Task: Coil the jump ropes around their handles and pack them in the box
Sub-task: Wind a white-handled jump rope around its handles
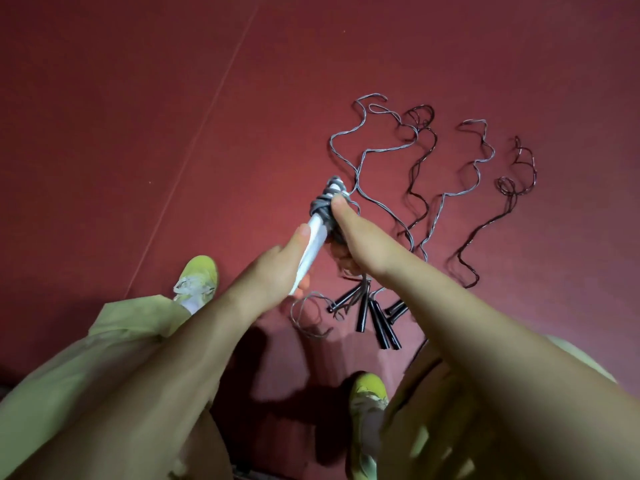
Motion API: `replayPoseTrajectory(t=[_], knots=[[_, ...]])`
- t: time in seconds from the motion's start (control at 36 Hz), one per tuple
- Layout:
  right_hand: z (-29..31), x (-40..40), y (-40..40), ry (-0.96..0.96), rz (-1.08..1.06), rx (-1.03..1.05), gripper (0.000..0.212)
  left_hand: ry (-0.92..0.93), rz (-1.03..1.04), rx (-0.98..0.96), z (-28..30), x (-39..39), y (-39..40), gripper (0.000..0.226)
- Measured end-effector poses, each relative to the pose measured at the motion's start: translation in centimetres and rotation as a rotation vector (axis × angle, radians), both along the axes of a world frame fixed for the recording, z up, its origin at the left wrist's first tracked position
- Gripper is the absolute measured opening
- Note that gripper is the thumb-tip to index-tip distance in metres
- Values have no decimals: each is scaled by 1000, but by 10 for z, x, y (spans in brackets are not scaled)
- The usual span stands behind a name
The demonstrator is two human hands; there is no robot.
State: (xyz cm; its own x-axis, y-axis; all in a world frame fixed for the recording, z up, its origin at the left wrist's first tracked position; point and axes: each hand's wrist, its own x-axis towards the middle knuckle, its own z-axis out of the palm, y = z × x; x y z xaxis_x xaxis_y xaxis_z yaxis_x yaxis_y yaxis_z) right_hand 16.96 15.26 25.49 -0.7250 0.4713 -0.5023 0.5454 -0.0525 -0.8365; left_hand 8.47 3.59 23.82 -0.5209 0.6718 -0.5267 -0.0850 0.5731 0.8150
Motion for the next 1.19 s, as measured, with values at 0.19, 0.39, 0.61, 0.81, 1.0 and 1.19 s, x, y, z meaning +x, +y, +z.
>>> replayPoseTrajectory(t=[0.19,0.39,0.61,0.81,1.0,1.19], knots=[[33,20,-12,51,-155,55,48,415,-138,-63,30,16,-10,51],[75,63,-42,276,-415,131,27,544,-104,64,76,44,-27,43],[133,131,-89,514,-589,279,17,657,-226,196,140,93,-40,35],[181,186,-118,664,-644,365,5,533,-457,222,200,125,-58,50],[220,219,-136,842,-524,229,22,-193,-639,363,250,156,-96,62],[253,240,-170,1012,-306,134,24,-400,-582,425,276,188,-133,68]])
